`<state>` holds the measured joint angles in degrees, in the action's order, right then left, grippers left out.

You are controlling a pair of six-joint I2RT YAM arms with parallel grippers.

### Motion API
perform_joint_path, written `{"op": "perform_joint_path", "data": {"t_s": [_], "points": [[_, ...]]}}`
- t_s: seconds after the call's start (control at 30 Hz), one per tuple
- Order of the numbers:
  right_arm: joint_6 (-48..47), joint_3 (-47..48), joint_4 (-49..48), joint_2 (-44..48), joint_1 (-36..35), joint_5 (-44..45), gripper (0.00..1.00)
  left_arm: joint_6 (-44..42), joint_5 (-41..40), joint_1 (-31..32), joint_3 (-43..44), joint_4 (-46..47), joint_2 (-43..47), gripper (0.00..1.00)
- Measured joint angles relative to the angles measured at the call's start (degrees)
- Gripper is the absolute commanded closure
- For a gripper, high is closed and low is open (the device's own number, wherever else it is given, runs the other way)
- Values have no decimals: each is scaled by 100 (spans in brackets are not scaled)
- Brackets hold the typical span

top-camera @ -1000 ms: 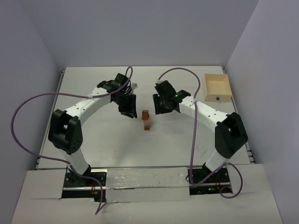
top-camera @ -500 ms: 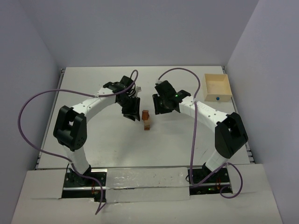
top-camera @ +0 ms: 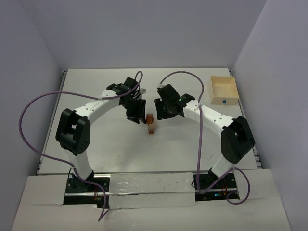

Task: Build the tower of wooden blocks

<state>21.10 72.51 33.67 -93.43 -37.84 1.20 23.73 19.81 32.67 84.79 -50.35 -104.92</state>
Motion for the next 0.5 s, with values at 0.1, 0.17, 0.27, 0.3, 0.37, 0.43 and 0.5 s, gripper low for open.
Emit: {"op": "perform_joint_path", "data": {"t_s": [0.1, 0.17, 0.27, 0.3, 0.37, 0.43, 0.5], "points": [[-2, 0, 0, 0, -61, -44, 52, 0, 15, 0, 0, 0, 0, 50], [0, 0, 0, 0, -87, -61, 52, 0, 18, 0, 0, 0, 0, 49], [0, 0, 0, 0, -114, -66, 52, 1, 19, 0, 0, 0, 0, 49], [1, 0, 0, 0, -121, -66, 52, 0, 20, 1, 0, 0, 0, 49], [2, 0, 0, 0, -129, -64, 52, 2, 20, 2, 0, 0, 0, 48], [2, 0, -1, 0, -150, -66, 52, 0, 20, 2, 0, 0, 0, 49], [2, 0, -2, 0, -178, -67, 52, 0, 20, 2, 0, 0, 0, 49]]}}
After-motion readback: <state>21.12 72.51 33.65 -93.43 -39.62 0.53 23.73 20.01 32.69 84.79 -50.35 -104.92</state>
